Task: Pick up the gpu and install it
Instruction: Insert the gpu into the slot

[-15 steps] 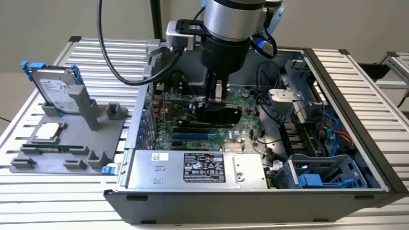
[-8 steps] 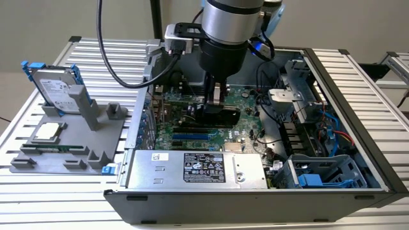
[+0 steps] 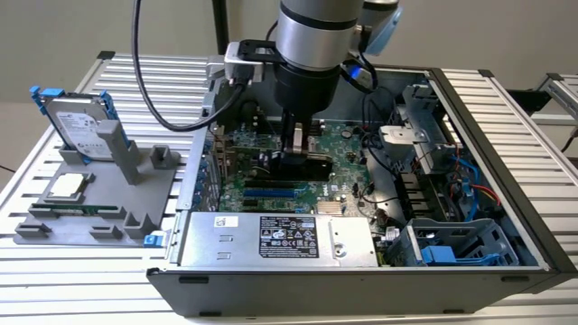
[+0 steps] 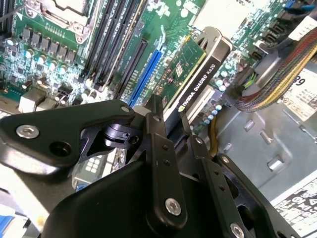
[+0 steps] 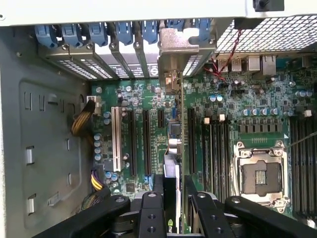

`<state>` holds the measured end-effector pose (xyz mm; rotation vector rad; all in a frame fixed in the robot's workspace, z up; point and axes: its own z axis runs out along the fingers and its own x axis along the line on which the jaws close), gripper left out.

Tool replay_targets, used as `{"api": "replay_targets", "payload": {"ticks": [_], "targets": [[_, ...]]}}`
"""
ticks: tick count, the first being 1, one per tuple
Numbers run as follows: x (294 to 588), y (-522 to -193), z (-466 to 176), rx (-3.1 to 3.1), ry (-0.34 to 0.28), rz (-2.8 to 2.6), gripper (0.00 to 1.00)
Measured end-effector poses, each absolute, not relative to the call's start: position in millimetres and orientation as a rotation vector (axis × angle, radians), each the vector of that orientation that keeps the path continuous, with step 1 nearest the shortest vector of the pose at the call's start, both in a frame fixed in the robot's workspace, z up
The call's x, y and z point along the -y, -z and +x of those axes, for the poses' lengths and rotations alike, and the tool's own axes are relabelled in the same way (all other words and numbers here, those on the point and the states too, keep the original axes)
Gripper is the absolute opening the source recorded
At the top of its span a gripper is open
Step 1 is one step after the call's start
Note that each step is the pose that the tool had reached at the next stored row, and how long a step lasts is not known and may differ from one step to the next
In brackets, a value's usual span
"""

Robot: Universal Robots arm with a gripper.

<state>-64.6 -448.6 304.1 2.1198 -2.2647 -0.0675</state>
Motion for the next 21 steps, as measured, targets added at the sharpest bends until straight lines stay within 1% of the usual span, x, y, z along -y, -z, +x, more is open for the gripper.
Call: {"api": "replay_targets", "payload": {"ticks": [9, 21], "targets": [[449, -288, -67, 2.265, 0.068, 2.120, 0.00], [447, -277, -70, 2.265, 0.067, 2.120, 0.00]]}}
